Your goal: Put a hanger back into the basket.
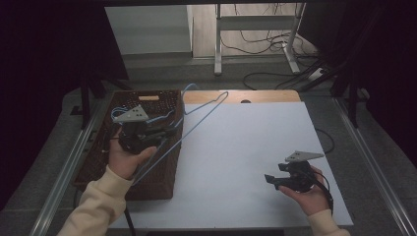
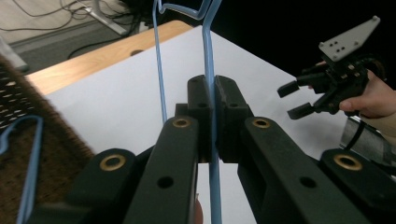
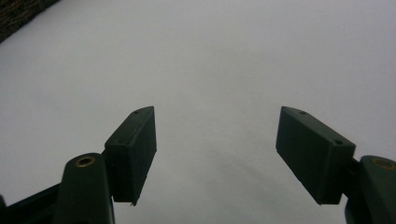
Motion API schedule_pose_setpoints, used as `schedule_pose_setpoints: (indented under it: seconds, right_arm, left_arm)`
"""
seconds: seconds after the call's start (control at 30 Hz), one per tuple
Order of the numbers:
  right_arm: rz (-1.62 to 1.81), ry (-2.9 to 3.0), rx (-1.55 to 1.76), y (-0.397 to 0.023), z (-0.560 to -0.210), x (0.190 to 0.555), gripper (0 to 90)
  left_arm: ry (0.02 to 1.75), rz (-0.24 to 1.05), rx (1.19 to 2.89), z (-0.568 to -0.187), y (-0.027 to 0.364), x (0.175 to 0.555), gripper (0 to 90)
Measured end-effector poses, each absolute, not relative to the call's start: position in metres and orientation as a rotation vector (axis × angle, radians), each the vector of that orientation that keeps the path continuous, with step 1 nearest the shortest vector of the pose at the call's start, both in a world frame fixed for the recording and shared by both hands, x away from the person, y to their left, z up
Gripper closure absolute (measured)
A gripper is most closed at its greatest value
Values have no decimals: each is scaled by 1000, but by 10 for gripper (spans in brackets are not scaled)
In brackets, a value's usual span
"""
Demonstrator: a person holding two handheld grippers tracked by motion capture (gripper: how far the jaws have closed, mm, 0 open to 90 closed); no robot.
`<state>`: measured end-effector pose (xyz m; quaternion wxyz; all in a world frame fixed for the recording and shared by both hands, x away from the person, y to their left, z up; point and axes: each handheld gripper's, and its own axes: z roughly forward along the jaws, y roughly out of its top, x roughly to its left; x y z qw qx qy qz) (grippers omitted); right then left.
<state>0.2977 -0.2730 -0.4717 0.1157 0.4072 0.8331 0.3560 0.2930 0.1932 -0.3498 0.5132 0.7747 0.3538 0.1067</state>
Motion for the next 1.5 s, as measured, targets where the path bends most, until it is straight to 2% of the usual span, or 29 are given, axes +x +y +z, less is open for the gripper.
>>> schedule_pose_setpoints:
  seconds: [0.77,1.5]
  right_arm:
    - [961,2462,1123,-264,-471,292,273]
    - [937,2459,1125,-266,-472,292,265]
  left_arm:
    - [1008,344,1761,-362,272,293,862]
    - [1120,311,1754,-390,300,304,860]
